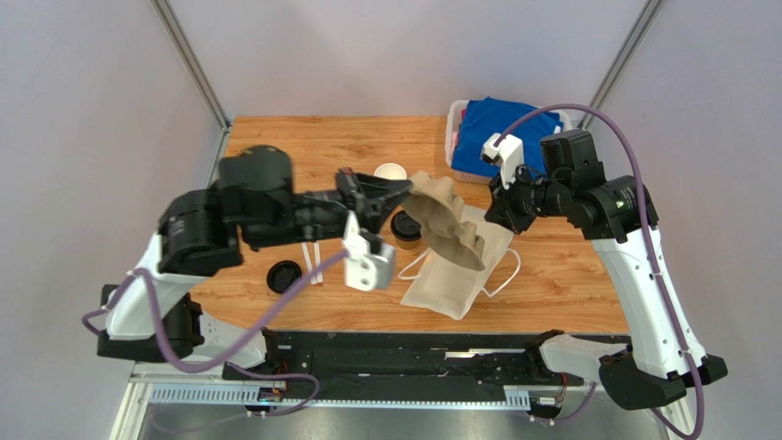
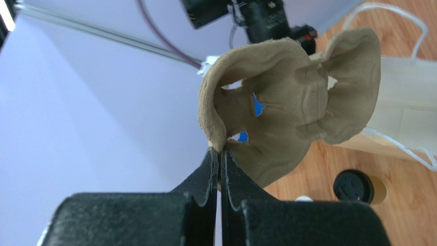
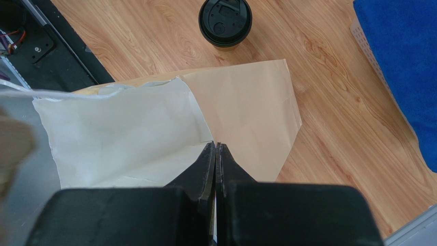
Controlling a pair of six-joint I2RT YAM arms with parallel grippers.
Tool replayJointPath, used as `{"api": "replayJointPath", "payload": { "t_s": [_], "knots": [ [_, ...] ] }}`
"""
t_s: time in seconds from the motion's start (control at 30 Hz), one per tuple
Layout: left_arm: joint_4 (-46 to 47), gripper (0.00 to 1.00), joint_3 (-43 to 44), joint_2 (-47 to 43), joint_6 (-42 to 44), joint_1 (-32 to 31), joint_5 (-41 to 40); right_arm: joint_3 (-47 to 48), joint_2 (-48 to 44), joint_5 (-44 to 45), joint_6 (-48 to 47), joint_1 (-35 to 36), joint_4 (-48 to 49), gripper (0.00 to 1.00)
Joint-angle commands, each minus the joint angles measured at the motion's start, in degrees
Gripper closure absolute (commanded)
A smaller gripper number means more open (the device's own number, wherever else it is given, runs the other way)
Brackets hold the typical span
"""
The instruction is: Pack the takeout coffee
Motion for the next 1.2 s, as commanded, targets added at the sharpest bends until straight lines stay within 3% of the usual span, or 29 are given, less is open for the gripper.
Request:
{"api": "replayJointPath", "payload": {
  "t_s": [0.0,0.27,0.57,1.17],
  "knots": [
    [-0.1,1.0,-2.39,2.13,9.41,-6.56,-12.69,0.7,0.3,-0.02,1.51,0.33,1.56,1.0],
    [2.36,1.0,-9.52,3.63,17.59,-12.56,-21.05,1.67,1.1,-0.55,3.0,0.33,2.17,1.0],
    [3.51,1.0,-10.75,5.03,20.49,-16.16,-22.28,2.28,1.89,-0.02,4.06,0.68,2.53,1.0],
    [6.32,1.0,-20.66,6.8,21.99,-15.2,-21.59,2.46,1.54,-1.16,2.13,3.05,2.26,1.0]
  ]
}}
